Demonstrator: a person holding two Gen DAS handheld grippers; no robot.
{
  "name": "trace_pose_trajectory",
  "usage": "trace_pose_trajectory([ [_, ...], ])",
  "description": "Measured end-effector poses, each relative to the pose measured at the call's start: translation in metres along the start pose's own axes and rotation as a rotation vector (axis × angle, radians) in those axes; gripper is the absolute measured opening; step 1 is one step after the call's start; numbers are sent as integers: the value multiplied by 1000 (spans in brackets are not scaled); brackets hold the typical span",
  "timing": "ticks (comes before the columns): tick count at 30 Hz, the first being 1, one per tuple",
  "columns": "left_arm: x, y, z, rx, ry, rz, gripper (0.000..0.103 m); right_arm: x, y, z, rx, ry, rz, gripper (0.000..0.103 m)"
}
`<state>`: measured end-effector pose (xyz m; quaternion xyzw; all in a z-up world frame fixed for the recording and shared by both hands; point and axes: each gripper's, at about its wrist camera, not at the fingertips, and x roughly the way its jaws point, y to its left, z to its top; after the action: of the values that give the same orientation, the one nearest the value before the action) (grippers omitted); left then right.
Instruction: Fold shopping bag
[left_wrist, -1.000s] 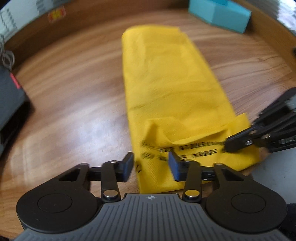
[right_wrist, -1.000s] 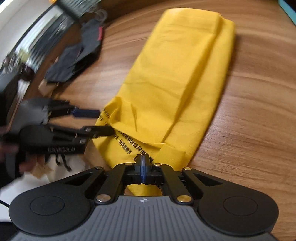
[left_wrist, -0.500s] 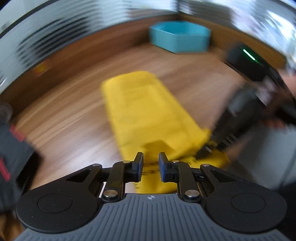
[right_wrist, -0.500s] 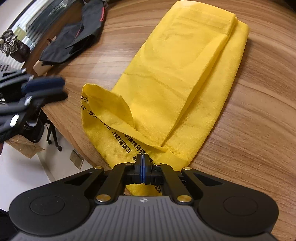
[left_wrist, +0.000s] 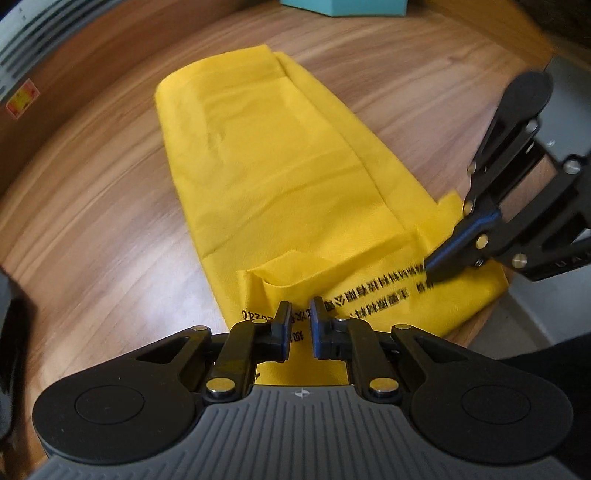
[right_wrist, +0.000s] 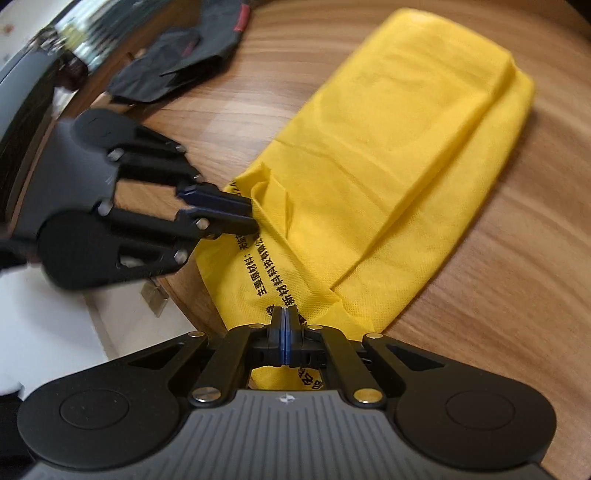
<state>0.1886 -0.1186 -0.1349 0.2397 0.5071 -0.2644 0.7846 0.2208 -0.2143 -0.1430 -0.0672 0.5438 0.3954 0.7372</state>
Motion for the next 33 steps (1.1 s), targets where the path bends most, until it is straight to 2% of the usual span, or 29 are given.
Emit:
trace_pose_trajectory([
  [2, -1, -6, -5, 2, 3, -17, 11, -8, 30, -14, -225, -36, -99, 8],
  [3, -3, -10, -7, 13, 6, -23, 11, -10, 36, -18, -267, -41, -111, 11],
  [4, -4, -13, -9, 23, 8, -30, 11, -15, 43, -25, -312, -43, -103, 20],
  [5, -5, -15, -11, 26, 10, -35, 10, -19, 46, -29, -337, -43, -93, 35],
  [8, -7, -19, -14, 21, 21, -56, 10, -38, 59, -51, -431, -72, -88, 58],
  [10, -6, -20, -18, 14, 24, -71, 10, -48, 69, -71, -529, -71, -106, 61],
  [12, -4, -16, -18, 7, 28, -84, 10, -51, 79, -89, -648, -66, -137, 61],
  [13, -3, -11, -16, -1, 38, -104, 10, -49, 89, -106, -785, -59, -179, 61],
  [17, -1, -6, -15, 12, 65, -145, 10, -31, 102, -144, -1122, -54, -305, 61],
  [19, -1, -5, -16, 12, 83, -168, 10, -18, 102, -164, -1319, -104, -396, 60],
  [22, -2, -9, -18, 15, 85, -174, 10, -5, 98, -178, -1455, -165, -476, 60],
  [24, -4, -10, -19, 19, 85, -177, 10, 0, 94, -182, -1500, -187, -492, 58],
  [26, -5, -11, -19, 23, 87, -183, 10, 1, 90, -179, -1508, -210, -475, 47],
  [27, -4, -11, -18, 26, 90, -187, 10, -2, 89, -174, -1479, -202, -437, 44],
  [29, -4, -10, -17, 29, 95, -197, 10, -9, 86, -168, -1425, -206, -383, 32],
  [30, -4, -9, -16, 31, 99, -204, 10, -19, 87, -157, -1360, -221, -345, 29],
  [31, -4, -8, -16, 33, 102, -212, 10, -30, 87, -144, -1284, -239, -303, 21],
  [32, -4, -8, -15, 35, 105, -220, 10, -32, 85, -139, -1258, -244, -291, 17],
  [33, -4, -7, -15, 37, 107, -228, 10, -43, 83, -123, -1165, -259, -256, 16],
])
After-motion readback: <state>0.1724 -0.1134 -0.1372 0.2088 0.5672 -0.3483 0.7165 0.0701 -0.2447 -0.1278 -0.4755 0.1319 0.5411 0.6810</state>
